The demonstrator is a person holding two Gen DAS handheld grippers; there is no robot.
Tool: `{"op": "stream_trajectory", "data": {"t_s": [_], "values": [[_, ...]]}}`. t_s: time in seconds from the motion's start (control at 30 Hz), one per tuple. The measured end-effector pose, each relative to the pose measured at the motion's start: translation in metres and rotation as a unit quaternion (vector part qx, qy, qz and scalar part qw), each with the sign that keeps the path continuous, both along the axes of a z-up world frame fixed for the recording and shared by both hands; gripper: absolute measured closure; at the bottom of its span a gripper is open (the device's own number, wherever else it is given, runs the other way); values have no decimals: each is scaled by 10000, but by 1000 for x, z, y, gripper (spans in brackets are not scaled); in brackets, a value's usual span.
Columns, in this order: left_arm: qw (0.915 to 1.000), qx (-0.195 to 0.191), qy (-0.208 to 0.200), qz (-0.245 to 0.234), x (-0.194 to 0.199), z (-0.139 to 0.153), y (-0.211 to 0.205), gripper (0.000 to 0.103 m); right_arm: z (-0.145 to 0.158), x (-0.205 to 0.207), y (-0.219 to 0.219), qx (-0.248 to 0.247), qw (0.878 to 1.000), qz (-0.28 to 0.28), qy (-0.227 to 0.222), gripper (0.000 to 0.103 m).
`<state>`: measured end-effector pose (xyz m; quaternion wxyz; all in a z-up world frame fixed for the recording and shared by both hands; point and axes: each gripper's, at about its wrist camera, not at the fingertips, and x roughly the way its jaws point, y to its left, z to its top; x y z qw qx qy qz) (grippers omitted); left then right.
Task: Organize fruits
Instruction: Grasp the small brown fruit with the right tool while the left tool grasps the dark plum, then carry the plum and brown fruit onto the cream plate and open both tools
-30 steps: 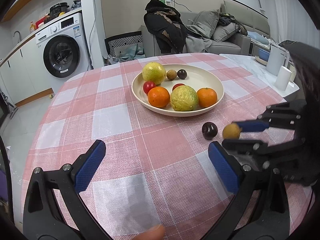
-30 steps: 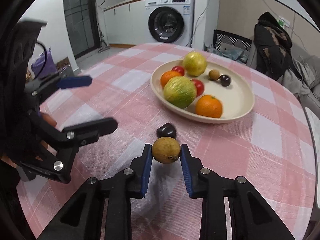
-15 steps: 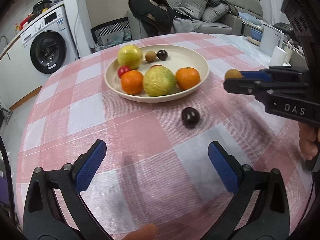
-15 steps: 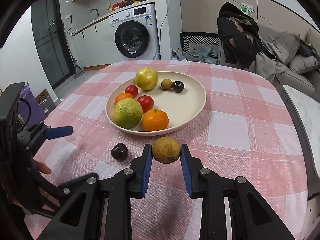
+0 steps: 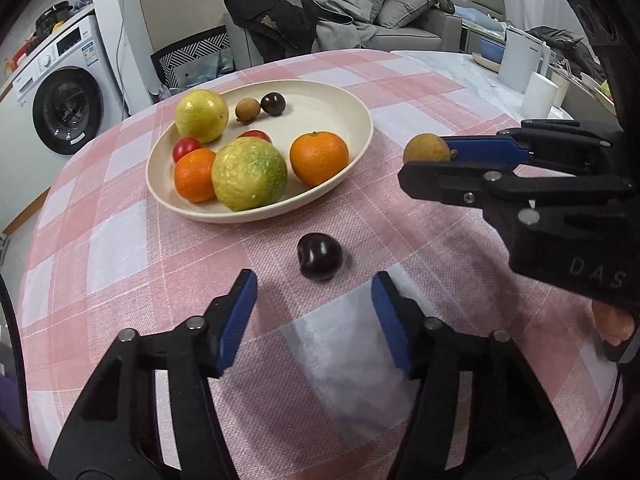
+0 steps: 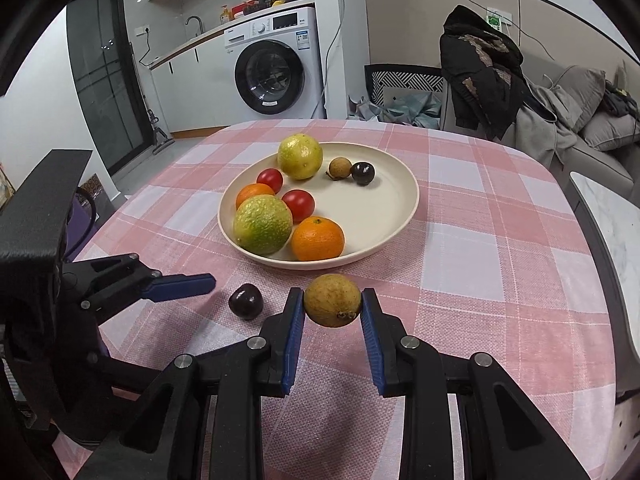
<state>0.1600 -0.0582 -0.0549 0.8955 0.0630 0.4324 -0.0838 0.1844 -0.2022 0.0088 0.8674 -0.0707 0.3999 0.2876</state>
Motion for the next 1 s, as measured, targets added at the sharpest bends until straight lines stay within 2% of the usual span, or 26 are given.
{"op": "stream_trajectory", "data": {"t_s": [0.37,0.7,1.0], "values": [[9999,-104,38,-48,8,2,-1,82,2,0,-1,16,10000,33,-1,74],[9997,-197,-130,-84,4,9,2,84,1,2,0,9,10000,11,12,74],[9978,-355,-551,21,-11,33,16,84,2,4,-6,148,9998,-95,-5,74]]}}
